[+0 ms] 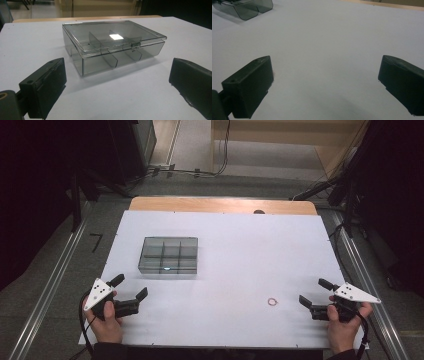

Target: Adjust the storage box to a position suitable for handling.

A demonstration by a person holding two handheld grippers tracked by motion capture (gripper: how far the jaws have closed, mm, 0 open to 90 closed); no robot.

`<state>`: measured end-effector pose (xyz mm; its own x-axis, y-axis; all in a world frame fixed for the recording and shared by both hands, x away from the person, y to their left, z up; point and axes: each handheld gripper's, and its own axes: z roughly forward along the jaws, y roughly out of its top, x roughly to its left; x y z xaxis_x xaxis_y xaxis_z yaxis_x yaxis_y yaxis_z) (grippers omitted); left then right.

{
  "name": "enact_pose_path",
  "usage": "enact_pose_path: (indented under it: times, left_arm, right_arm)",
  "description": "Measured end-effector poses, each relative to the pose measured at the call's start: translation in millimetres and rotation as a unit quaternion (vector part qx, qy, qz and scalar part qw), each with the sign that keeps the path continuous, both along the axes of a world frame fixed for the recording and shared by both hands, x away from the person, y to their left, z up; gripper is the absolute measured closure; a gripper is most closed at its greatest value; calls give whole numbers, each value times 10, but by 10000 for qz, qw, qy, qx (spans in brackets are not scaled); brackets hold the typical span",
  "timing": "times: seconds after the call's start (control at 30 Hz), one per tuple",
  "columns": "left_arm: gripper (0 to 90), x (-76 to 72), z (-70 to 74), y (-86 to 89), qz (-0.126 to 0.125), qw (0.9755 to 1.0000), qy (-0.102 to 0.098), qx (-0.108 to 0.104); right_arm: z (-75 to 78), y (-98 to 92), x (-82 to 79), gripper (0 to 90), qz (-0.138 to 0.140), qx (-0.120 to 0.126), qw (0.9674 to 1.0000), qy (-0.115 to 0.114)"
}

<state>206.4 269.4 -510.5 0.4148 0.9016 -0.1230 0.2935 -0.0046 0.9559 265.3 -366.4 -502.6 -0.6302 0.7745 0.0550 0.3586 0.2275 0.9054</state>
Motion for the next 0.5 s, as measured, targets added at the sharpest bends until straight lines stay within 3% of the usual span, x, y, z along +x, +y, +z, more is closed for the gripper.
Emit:
enact_pose_path:
  times: [0.1, 0.13, 0.17, 0.27, 0.43, 0.5]
  left_arm:
    - [12, -6, 23, 20, 3, 9998, 95, -148]
    - [11, -9, 38, 23, 0, 9998, 125, -143]
    - [11, -15, 68, 9, 5, 9999, 165, 11]
    - [11, -12, 99, -2, -39, 9998, 205, 41]
    - [15, 28, 182, 12, -69, 9993, 289, -239]
    - [16, 48, 245, -13, -85, 9991, 375, -170]
  right_arm:
    - [-3, -7, -1, 0, 14, 30, 10000, -6]
    - [-4, -2, -4, 0, 23, 18, 10000, 0]
    - [-6, 2, -6, 0, 26, -6, 10000, -9]
    - [-10, 17, -7, 0, 64, -57, 10000, 18]
    - [-16, -4, -4, 0, 126, 56, 9999, 7]
    - [-20, 10, -3, 0, 92, 32, 10000, 0]
